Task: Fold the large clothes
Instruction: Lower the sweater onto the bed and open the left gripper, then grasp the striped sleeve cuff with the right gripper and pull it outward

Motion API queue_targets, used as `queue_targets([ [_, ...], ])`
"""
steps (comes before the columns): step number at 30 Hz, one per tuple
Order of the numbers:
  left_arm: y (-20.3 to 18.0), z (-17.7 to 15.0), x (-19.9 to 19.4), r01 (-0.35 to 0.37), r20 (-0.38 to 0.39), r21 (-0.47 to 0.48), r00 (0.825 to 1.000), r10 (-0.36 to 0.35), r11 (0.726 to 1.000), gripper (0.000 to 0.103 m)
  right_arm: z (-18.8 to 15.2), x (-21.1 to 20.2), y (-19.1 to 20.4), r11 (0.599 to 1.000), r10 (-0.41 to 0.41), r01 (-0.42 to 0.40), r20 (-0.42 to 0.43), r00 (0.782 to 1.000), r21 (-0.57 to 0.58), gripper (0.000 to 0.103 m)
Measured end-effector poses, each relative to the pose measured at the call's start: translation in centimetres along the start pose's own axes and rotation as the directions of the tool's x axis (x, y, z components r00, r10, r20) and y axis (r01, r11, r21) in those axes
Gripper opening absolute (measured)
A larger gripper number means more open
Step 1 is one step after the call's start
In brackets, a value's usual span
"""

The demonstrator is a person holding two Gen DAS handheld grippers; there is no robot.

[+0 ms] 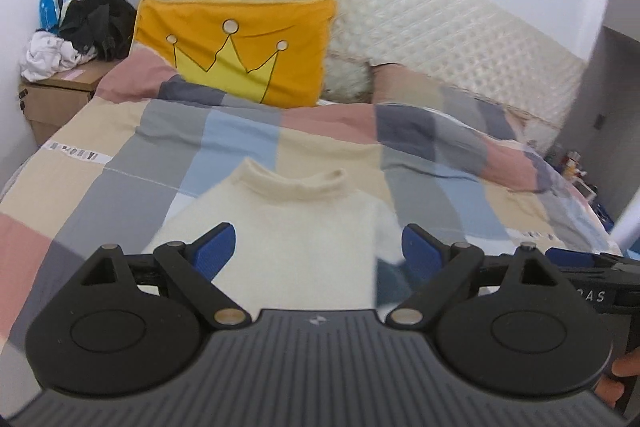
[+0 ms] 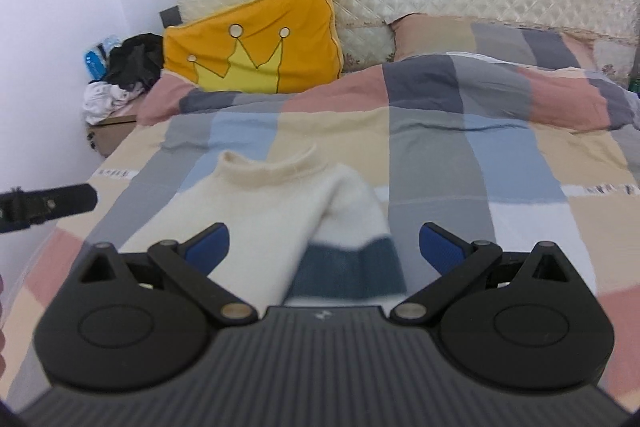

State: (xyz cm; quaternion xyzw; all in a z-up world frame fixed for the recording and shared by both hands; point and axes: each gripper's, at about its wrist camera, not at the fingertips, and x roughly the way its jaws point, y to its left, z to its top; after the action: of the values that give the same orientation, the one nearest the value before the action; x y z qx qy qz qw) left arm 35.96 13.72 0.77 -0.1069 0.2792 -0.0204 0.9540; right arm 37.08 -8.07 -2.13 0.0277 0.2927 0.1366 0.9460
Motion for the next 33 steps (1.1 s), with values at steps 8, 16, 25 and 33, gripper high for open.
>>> queue_targets([
  [8, -4.3, -8.4, -8.9, 0.039, 0.013, -0.020, 0.999, -0.038, 0.999, 0.093, -6.4, -7.3, -0.5, 0.999, -0.005, 0.002, -0.054, 0.999, -0.053, 0.103],
  [16, -6.7, -16.7, -9.7, 0.048, -0.037, 0.026, 0.998, -0.047, 0.999, 0.093, -11.5, -9.4, -4.9, 0.999, 0.029, -0.024, -0.176, 0.984, 0.025, 0.103],
  [25, -6.2, -22.6, -4.1, -0.002, -0.110, 0.129, 0.994, 0.016, 0.992, 0.093, -17.2, -5.1, -12.0, 0.946, 0.067, 0.047, -0.334, 0.940, 0.322, 0.099],
  [33, -3.1, -24.0, -0.5, 0.003, -0.190, 0.074, 0.982, 0.011, 0.997, 0.093, -20.0, -1.4, -12.0, 0.888, 0.213, 0.002, -0.416, 0.884, 0.460, 0.068],
])
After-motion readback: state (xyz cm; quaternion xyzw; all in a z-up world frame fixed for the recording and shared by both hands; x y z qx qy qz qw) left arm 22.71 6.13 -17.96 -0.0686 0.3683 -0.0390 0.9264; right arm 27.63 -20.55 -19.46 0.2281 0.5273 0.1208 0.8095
